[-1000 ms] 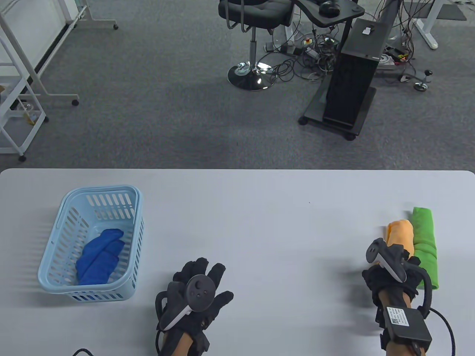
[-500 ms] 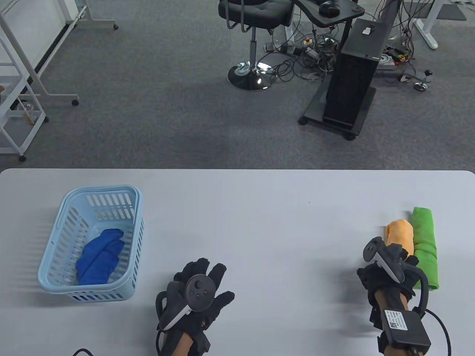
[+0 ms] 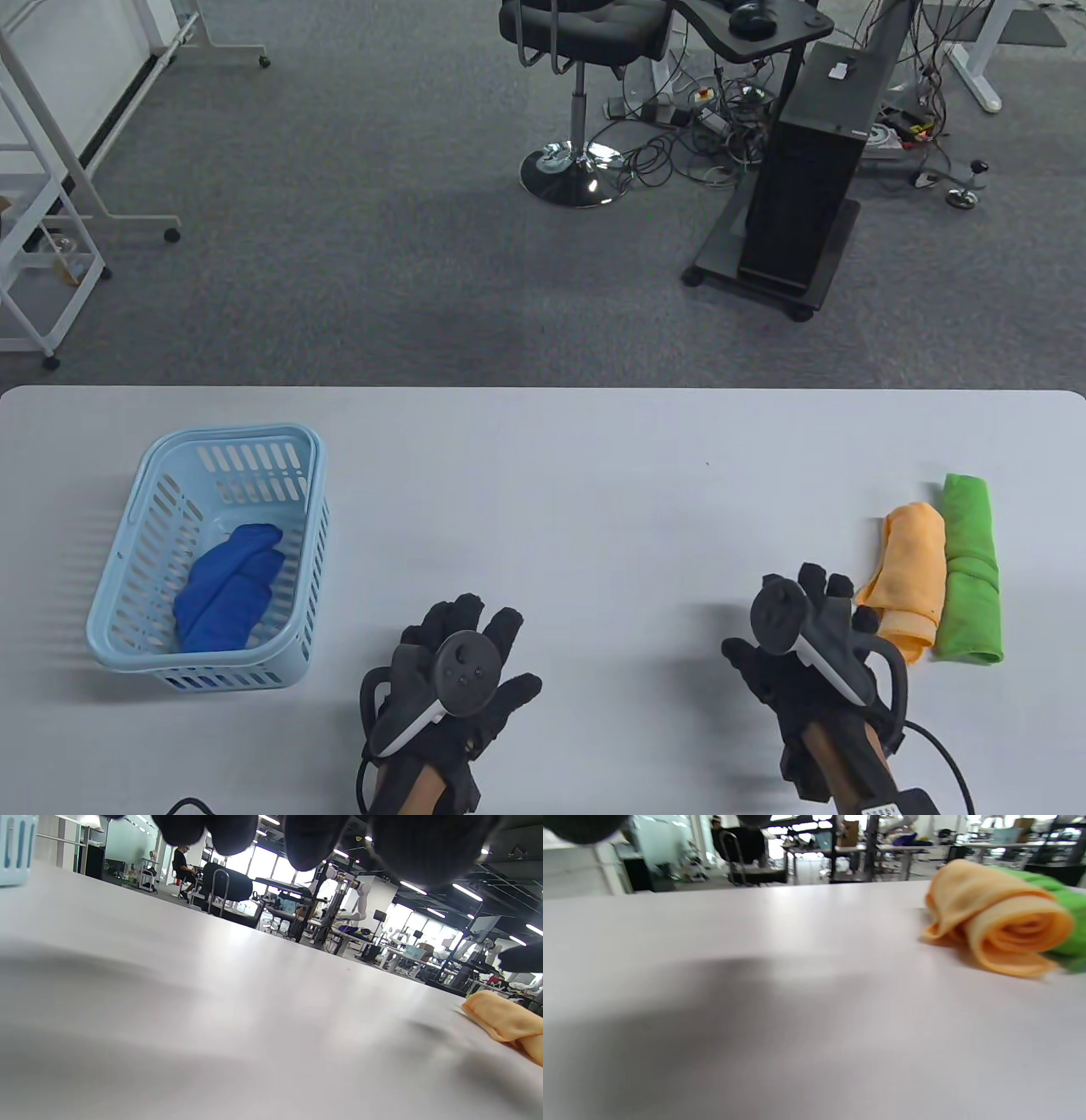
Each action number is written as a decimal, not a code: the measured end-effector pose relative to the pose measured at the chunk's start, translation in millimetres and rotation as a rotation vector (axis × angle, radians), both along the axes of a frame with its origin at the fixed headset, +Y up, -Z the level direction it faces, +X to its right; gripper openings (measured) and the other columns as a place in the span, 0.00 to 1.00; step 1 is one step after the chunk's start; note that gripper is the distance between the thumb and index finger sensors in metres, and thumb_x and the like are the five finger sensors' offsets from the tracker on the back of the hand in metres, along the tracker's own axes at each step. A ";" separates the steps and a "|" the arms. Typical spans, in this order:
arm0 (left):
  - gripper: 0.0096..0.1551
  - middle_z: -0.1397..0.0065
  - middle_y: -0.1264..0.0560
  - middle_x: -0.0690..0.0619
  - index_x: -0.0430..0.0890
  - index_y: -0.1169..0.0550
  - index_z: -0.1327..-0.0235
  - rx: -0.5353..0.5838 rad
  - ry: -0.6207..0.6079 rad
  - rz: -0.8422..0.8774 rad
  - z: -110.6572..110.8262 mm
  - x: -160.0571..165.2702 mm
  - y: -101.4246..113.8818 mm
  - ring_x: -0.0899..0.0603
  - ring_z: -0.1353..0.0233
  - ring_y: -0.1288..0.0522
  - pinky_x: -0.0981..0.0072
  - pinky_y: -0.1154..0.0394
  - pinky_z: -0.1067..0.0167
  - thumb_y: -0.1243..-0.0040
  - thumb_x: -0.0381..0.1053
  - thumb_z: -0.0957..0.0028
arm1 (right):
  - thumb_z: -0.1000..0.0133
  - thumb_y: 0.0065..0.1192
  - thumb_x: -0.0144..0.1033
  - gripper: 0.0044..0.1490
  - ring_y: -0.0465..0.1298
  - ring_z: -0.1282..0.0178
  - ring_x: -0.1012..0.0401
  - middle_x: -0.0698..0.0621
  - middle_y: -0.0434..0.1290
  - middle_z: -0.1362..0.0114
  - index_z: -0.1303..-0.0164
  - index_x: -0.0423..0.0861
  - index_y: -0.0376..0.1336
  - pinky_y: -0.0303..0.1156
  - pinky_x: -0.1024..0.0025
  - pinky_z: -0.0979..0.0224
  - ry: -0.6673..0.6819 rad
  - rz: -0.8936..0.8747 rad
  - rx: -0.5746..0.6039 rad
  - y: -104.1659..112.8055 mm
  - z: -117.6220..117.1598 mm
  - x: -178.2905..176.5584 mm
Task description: Roll rectangular towel into towel roll
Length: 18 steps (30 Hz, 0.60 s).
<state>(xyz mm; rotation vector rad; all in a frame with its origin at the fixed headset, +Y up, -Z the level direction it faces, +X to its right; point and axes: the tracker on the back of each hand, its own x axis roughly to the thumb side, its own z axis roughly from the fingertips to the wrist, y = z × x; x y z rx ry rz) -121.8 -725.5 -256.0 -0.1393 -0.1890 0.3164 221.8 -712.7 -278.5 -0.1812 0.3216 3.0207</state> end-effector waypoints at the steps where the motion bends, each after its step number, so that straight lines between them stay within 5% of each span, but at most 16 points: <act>1: 0.48 0.16 0.45 0.39 0.58 0.36 0.22 -0.002 0.002 -0.005 0.2 0.0 0.2 0.28 0.18 0.47 0.24 0.50 0.30 0.43 0.70 0.60 | 0.62 0.51 0.66 0.62 0.31 0.20 0.41 0.41 0.30 0.20 0.21 0.48 0.40 0.32 0.32 0.26 0.021 -0.018 0.022 0.1 3.7 -3.6; 11: 0.49 0.16 0.45 0.39 0.58 0.36 0.22 -0.049 0.025 -0.037 0.2 -2.2 -5.1 0.28 0.18 0.47 0.24 0.50 0.30 0.43 0.71 0.61 | 0.72 0.57 0.76 0.69 0.43 0.18 0.42 0.44 0.43 0.18 0.22 0.52 0.49 0.41 0.29 0.24 0.132 -0.146 0.279 -7.8 20.4 -13.9; 18: 0.50 0.16 0.43 0.39 0.58 0.35 0.21 -0.079 0.025 -0.068 0.5 0.1 -7.3 0.28 0.18 0.46 0.24 0.50 0.30 0.43 0.72 0.61 | 0.73 0.60 0.76 0.69 0.46 0.18 0.42 0.44 0.45 0.18 0.22 0.53 0.50 0.45 0.30 0.24 0.165 -0.089 0.220 -20.0 16.5 -9.1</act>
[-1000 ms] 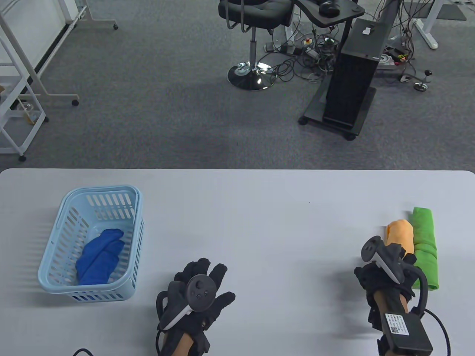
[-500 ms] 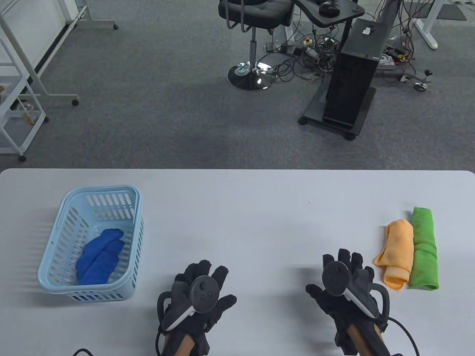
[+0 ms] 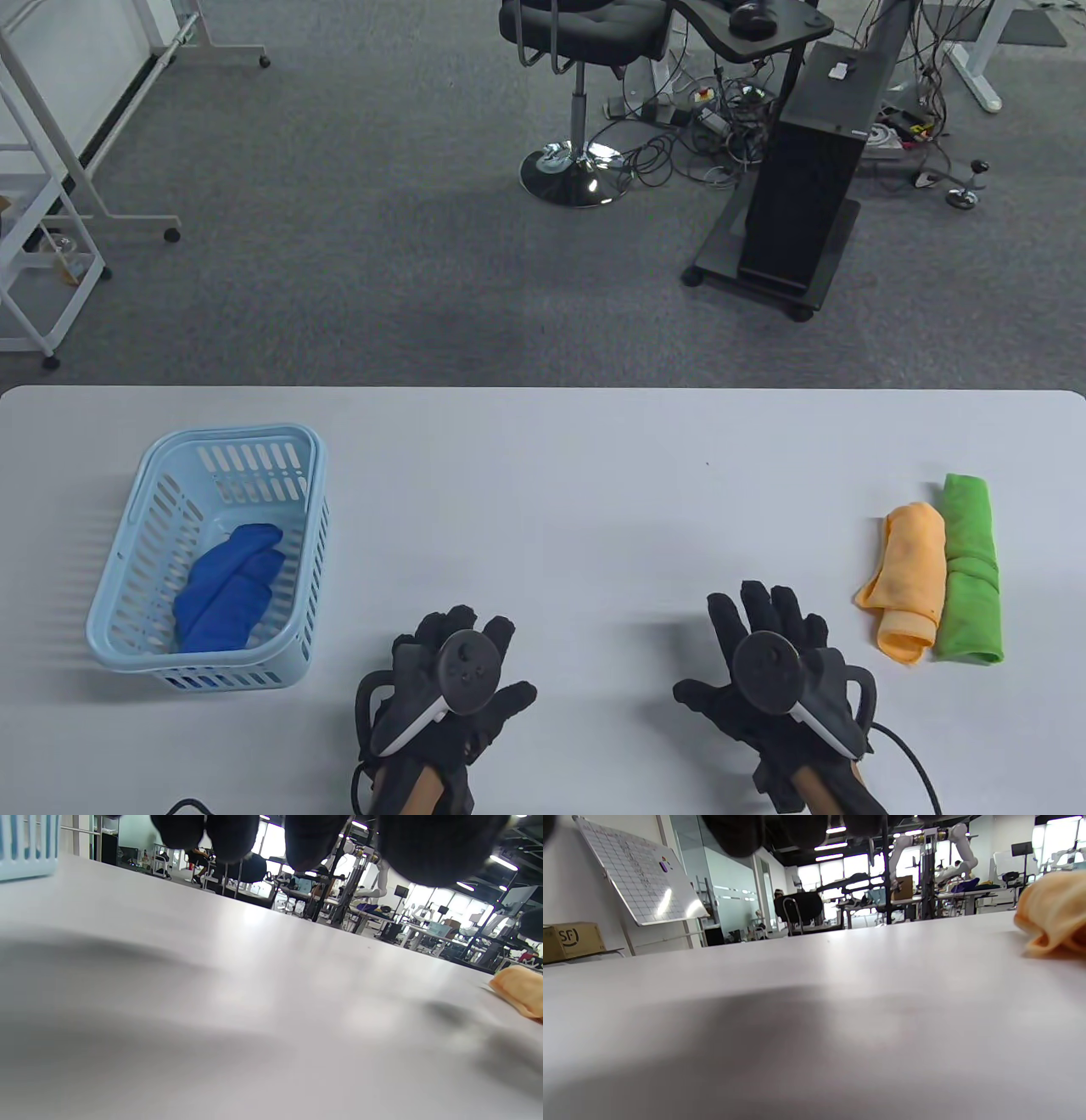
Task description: Roll rectangular towel into towel roll
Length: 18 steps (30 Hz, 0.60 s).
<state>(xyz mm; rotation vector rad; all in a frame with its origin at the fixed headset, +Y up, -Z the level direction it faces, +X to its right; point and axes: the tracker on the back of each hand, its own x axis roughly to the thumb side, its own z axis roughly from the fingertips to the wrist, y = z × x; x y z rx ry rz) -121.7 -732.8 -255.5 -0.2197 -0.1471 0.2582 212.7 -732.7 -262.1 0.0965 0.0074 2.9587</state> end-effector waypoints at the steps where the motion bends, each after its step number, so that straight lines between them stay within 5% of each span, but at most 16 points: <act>1: 0.50 0.16 0.43 0.39 0.58 0.35 0.21 0.004 -0.003 -0.003 0.1 0.9 0.2 0.28 0.18 0.45 0.23 0.50 0.30 0.43 0.72 0.61 | 0.73 0.61 0.75 0.69 0.46 0.18 0.42 0.43 0.45 0.18 0.22 0.52 0.50 0.45 0.30 0.24 0.003 0.010 -0.004 -1.9 0.5 -1.3; 11: 0.52 0.16 0.38 0.40 0.60 0.34 0.20 0.068 0.043 0.079 3.9 1.9 30.7 0.28 0.17 0.42 0.21 0.48 0.31 0.47 0.76 0.63 | 0.71 0.61 0.72 0.66 0.46 0.17 0.42 0.43 0.45 0.18 0.23 0.52 0.50 0.44 0.31 0.23 0.045 0.049 -0.078 -9.4 1.1 -18.2; 18: 0.50 0.16 0.37 0.41 0.60 0.33 0.21 0.184 0.127 0.095 -19.3 -25.8 89.6 0.28 0.17 0.42 0.21 0.48 0.30 0.43 0.73 0.62 | 0.70 0.61 0.71 0.65 0.46 0.18 0.42 0.43 0.47 0.18 0.23 0.53 0.50 0.45 0.32 0.23 0.055 0.042 -0.095 -10.4 1.0 -18.5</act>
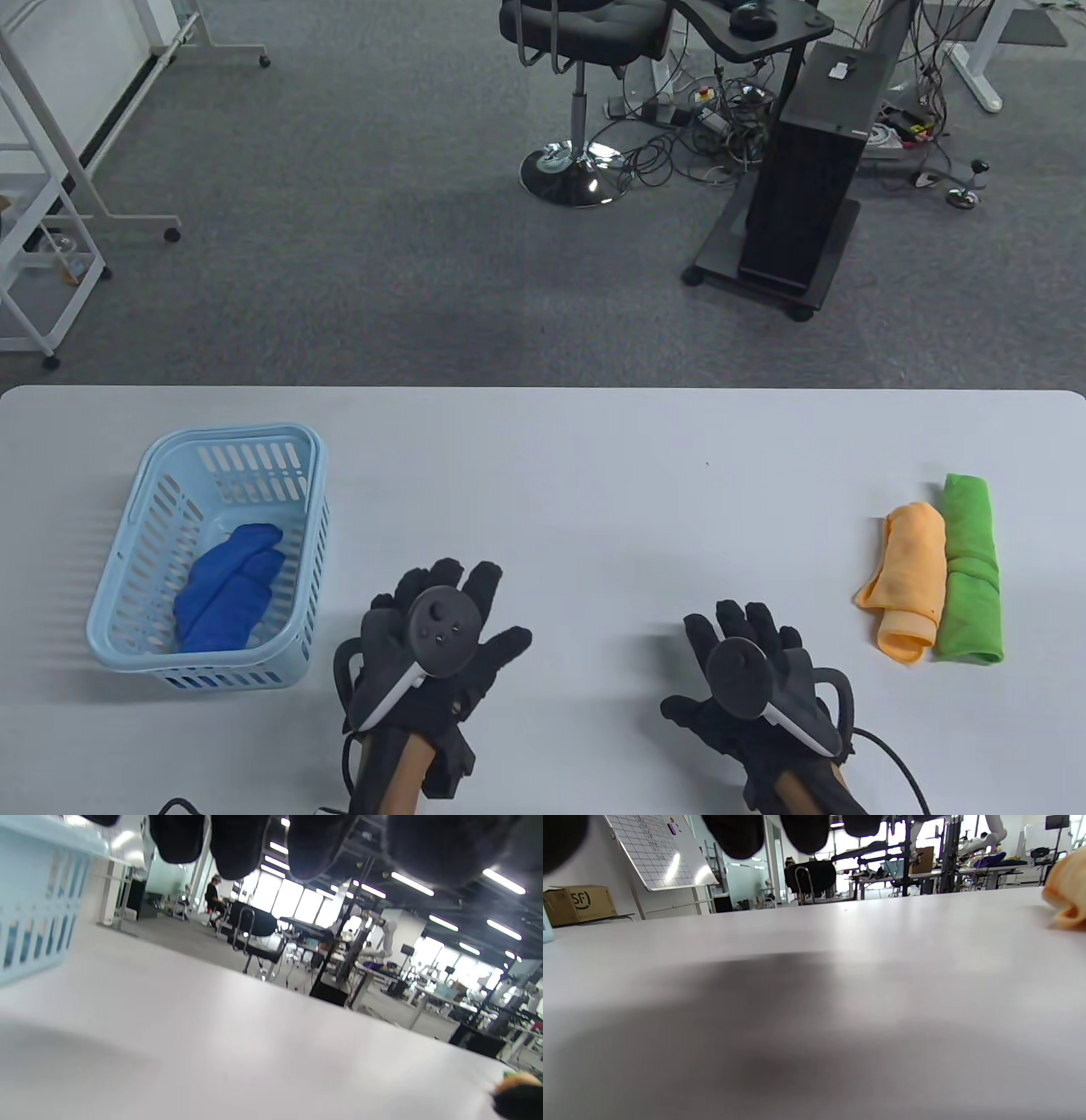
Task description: Roll rectangular towel into towel roll
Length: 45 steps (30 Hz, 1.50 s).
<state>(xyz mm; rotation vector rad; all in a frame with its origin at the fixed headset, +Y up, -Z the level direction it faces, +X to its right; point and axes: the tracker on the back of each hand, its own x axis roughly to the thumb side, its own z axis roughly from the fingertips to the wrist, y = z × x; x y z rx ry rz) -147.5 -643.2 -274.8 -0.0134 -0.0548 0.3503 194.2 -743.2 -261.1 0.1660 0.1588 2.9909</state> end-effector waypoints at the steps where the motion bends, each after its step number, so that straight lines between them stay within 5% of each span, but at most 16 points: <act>1: 0.50 0.16 0.37 0.40 0.60 0.33 0.21 0.017 0.019 -0.007 -6.3 -8.9 11.0 0.28 0.17 0.43 0.21 0.47 0.30 0.43 0.74 0.62 | 0.69 0.61 0.71 0.65 0.46 0.18 0.42 0.43 0.47 0.18 0.22 0.52 0.50 0.45 0.31 0.23 0.001 0.001 -0.005 0.1 0.1 -0.3; 8: 0.49 0.16 0.36 0.43 0.62 0.31 0.23 0.020 0.190 -0.130 -58.4 -82.1 50.2 0.29 0.17 0.41 0.21 0.44 0.31 0.40 0.73 0.64 | 0.68 0.60 0.70 0.66 0.45 0.18 0.42 0.43 0.45 0.18 0.21 0.52 0.47 0.45 0.31 0.23 0.014 0.008 -0.031 0.3 0.8 -1.7; 14: 0.48 0.16 0.37 0.47 0.70 0.32 0.26 -0.063 0.310 -0.164 -86.2 -141.2 58.5 0.32 0.16 0.41 0.24 0.44 0.27 0.32 0.68 0.68 | 0.68 0.59 0.70 0.66 0.45 0.18 0.41 0.42 0.45 0.18 0.21 0.51 0.46 0.44 0.31 0.23 0.020 0.026 -0.056 -0.6 1.1 -2.2; 25: 0.49 0.16 0.38 0.48 0.74 0.32 0.29 -0.320 0.433 -0.189 -107.1 -204.5 11.1 0.34 0.17 0.37 0.32 0.33 0.30 0.26 0.63 0.70 | 0.67 0.57 0.69 0.66 0.43 0.18 0.41 0.42 0.44 0.18 0.21 0.50 0.44 0.43 0.31 0.23 -0.002 0.026 -0.107 -5.1 -1.6 0.9; 29: 0.50 0.16 0.37 0.47 0.74 0.34 0.28 -0.353 0.405 -0.199 -113.8 -206.3 -8.7 0.34 0.17 0.37 0.35 0.32 0.30 0.27 0.64 0.70 | 0.66 0.57 0.69 0.66 0.41 0.18 0.41 0.41 0.42 0.18 0.21 0.50 0.43 0.42 0.31 0.23 0.001 0.049 -0.138 -8.2 -2.4 0.9; 33: 0.51 0.16 0.37 0.49 0.76 0.37 0.28 -0.499 0.420 -0.234 -125.0 -207.0 -22.1 0.33 0.17 0.35 0.36 0.31 0.29 0.27 0.65 0.69 | 0.66 0.56 0.69 0.66 0.41 0.18 0.41 0.41 0.42 0.18 0.21 0.50 0.43 0.41 0.31 0.23 -0.009 0.055 -0.160 -9.1 -2.7 1.9; 36: 0.49 0.19 0.31 0.46 0.73 0.33 0.28 -0.444 0.386 -0.176 -136.7 -205.2 -26.5 0.32 0.22 0.28 0.36 0.27 0.34 0.26 0.62 0.69 | 0.64 0.56 0.68 0.65 0.40 0.18 0.41 0.41 0.41 0.18 0.21 0.49 0.42 0.40 0.31 0.23 -0.013 0.061 -0.181 -11.2 -4.0 2.1; 45: 0.52 0.18 0.33 0.45 0.75 0.37 0.28 -0.692 0.427 -0.348 -159.1 -204.9 -73.2 0.30 0.21 0.28 0.33 0.25 0.36 0.26 0.64 0.70 | 0.64 0.55 0.68 0.65 0.39 0.18 0.40 0.41 0.41 0.18 0.20 0.49 0.42 0.39 0.31 0.23 -0.022 0.090 -0.231 -16.9 -6.2 4.5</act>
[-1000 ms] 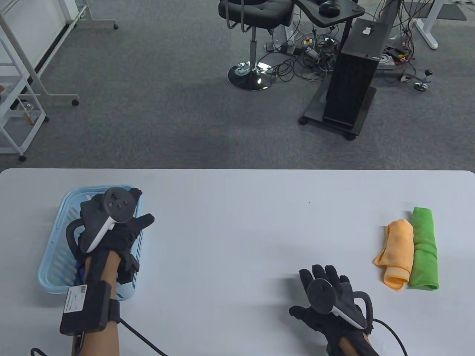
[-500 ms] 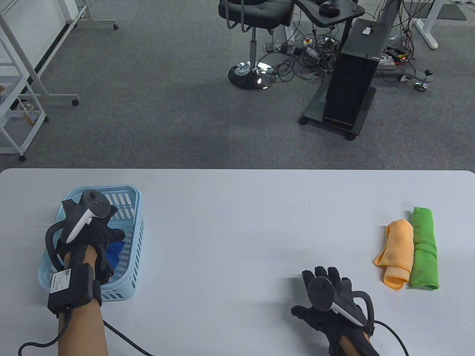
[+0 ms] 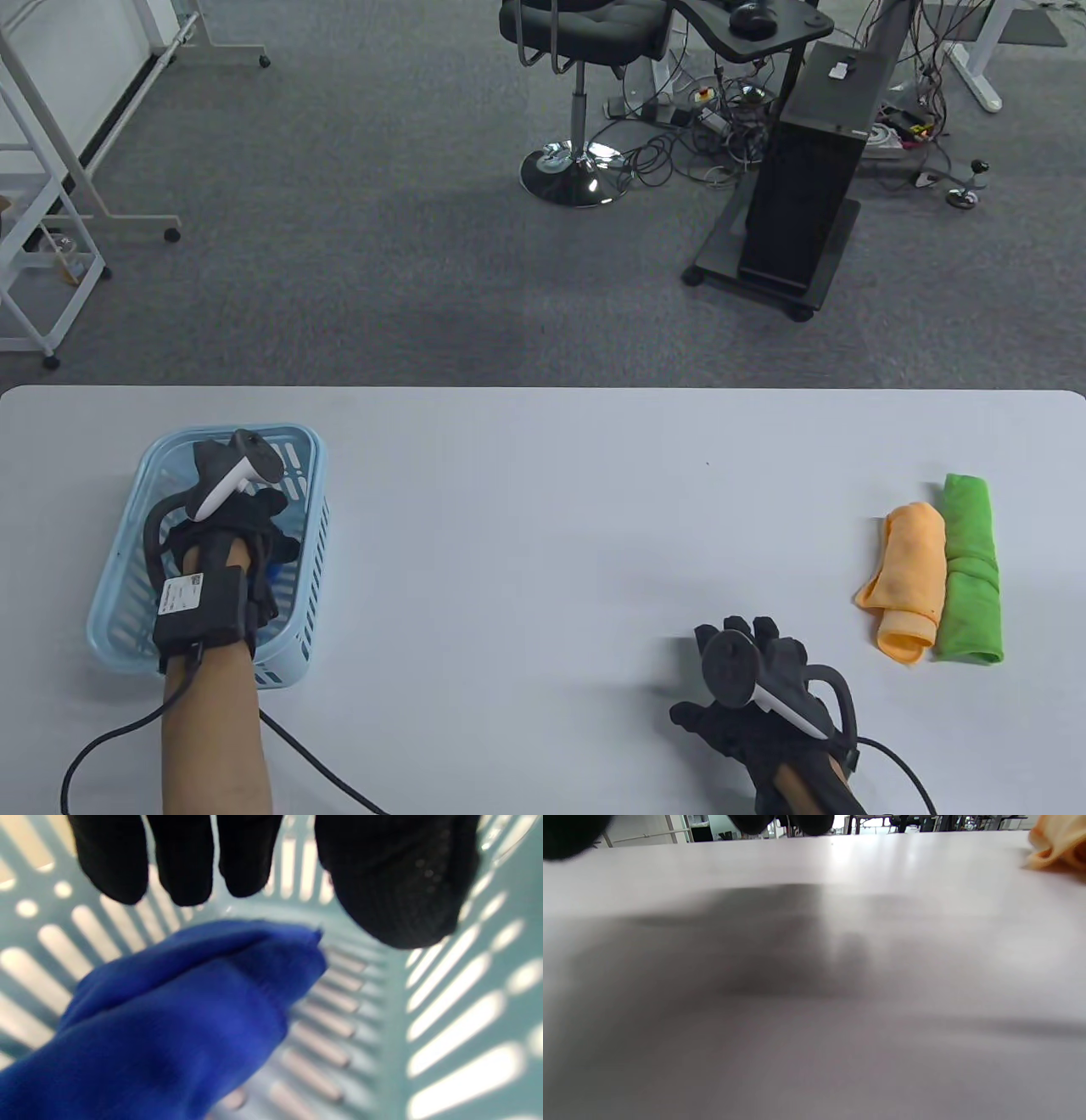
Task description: Roll rectangular towel into towel roll
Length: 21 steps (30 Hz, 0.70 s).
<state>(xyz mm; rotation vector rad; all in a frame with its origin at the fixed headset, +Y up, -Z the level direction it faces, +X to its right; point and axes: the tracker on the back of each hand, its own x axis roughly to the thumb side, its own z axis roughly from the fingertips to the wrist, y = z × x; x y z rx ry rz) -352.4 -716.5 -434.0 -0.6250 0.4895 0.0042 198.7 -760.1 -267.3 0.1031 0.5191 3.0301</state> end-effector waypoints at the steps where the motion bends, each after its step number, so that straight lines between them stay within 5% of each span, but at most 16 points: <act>1: 0.54 0.17 0.34 0.45 0.75 0.39 0.27 -0.040 0.003 -0.020 -0.5 -1.3 -7.3 0.30 0.21 0.29 0.32 0.26 0.36 0.25 0.64 0.70 | 0.64 0.55 0.68 0.65 0.39 0.18 0.41 0.41 0.41 0.18 0.20 0.49 0.42 0.39 0.31 0.23 -0.003 0.000 0.001 -0.1 -0.2 0.5; 3: 0.59 0.16 0.39 0.47 0.71 0.45 0.25 -0.099 0.008 -0.014 -1.1 -2.8 -19.9 0.32 0.19 0.33 0.30 0.29 0.33 0.25 0.62 0.69 | 0.64 0.55 0.68 0.65 0.39 0.18 0.40 0.41 0.41 0.18 0.20 0.49 0.42 0.39 0.31 0.23 -0.009 -0.001 -0.004 -0.2 -0.9 2.3; 4: 0.64 0.16 0.42 0.46 0.60 0.50 0.22 -0.122 0.020 -0.008 -1.6 -3.8 -25.4 0.35 0.18 0.35 0.31 0.31 0.31 0.25 0.61 0.68 | 0.64 0.55 0.68 0.65 0.39 0.18 0.40 0.41 0.41 0.18 0.20 0.49 0.42 0.39 0.31 0.23 -0.012 -0.001 -0.005 -0.2 -1.2 2.9; 6: 0.64 0.17 0.44 0.48 0.59 0.53 0.22 -0.156 0.041 -0.006 -1.6 -6.3 -29.6 0.38 0.19 0.34 0.35 0.31 0.30 0.25 0.57 0.64 | 0.64 0.55 0.68 0.65 0.39 0.18 0.40 0.41 0.40 0.18 0.20 0.49 0.42 0.39 0.31 0.23 -0.019 -0.001 -0.004 -0.6 -2.2 4.6; 10: 0.47 0.28 0.30 0.50 0.61 0.40 0.26 -0.049 0.042 -0.012 -2.4 -8.9 -20.2 0.42 0.32 0.23 0.50 0.22 0.35 0.27 0.47 0.57 | 0.64 0.55 0.68 0.65 0.39 0.18 0.40 0.41 0.40 0.18 0.20 0.49 0.42 0.39 0.31 0.23 -0.032 0.004 -0.010 -1.9 -5.1 7.8; 15: 0.37 0.34 0.25 0.46 0.56 0.27 0.33 0.113 0.015 -0.026 2.8 -1.4 23.3 0.40 0.37 0.19 0.47 0.20 0.40 0.26 0.44 0.59 | 0.63 0.55 0.68 0.65 0.39 0.18 0.40 0.41 0.40 0.18 0.21 0.49 0.41 0.39 0.31 0.23 -0.042 -0.003 0.006 2.1 -5.0 10.2; 21: 0.36 0.33 0.25 0.47 0.58 0.26 0.33 0.479 0.010 0.008 23.4 22.5 115.5 0.39 0.36 0.20 0.42 0.24 0.39 0.28 0.45 0.58 | 0.63 0.55 0.67 0.64 0.39 0.18 0.41 0.41 0.40 0.18 0.21 0.49 0.41 0.39 0.32 0.23 -0.044 -0.013 0.020 5.4 -3.9 10.4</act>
